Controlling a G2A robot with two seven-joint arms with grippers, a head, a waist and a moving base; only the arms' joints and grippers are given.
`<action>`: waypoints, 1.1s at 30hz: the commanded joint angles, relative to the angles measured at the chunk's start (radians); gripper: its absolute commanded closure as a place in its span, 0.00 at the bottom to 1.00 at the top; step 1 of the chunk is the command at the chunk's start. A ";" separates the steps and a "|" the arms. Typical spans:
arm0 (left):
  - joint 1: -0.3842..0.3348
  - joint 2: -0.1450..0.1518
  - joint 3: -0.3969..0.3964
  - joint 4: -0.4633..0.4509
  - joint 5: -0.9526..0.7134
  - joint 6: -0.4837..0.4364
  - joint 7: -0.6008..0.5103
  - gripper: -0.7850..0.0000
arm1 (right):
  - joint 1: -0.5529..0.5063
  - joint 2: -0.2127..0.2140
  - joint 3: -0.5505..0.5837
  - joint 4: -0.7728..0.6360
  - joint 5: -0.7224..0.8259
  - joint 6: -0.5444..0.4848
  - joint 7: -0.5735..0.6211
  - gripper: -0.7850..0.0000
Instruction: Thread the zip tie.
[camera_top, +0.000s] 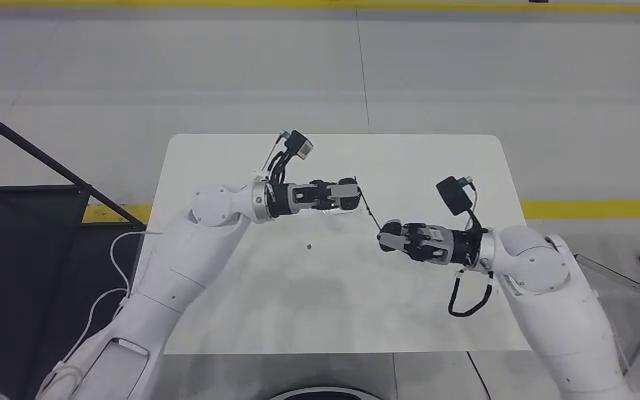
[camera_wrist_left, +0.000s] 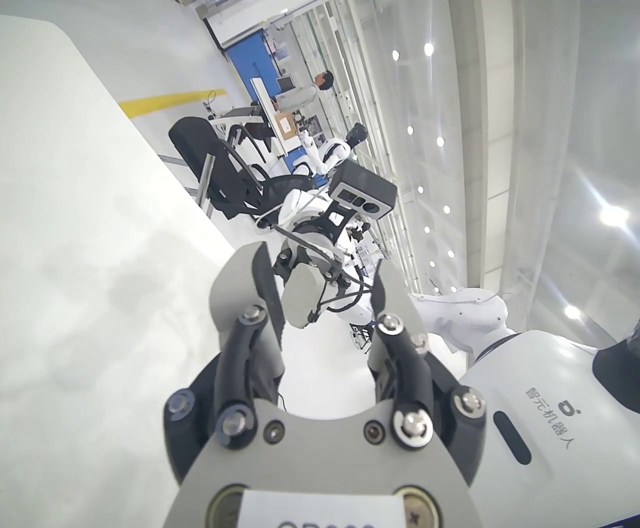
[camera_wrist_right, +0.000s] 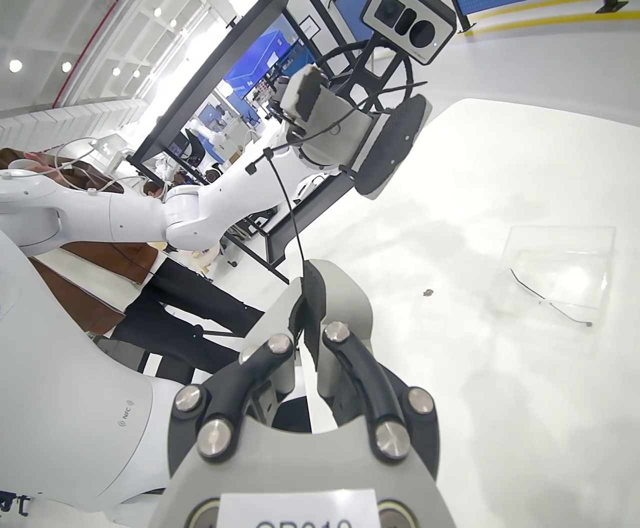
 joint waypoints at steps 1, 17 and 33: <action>-0.005 -0.002 0.002 0.007 0.000 -0.002 0.002 0.74 | 0.004 0.001 -0.004 0.003 0.001 -0.001 0.000 1.00; -0.019 -0.013 0.001 0.035 -0.025 -0.009 -0.012 0.68 | 0.025 0.009 -0.026 0.020 -0.004 -0.001 -0.006 1.00; -0.028 -0.023 0.000 0.059 -0.047 -0.017 -0.034 0.92 | 0.049 0.013 -0.062 0.035 -0.015 0.004 -0.009 1.00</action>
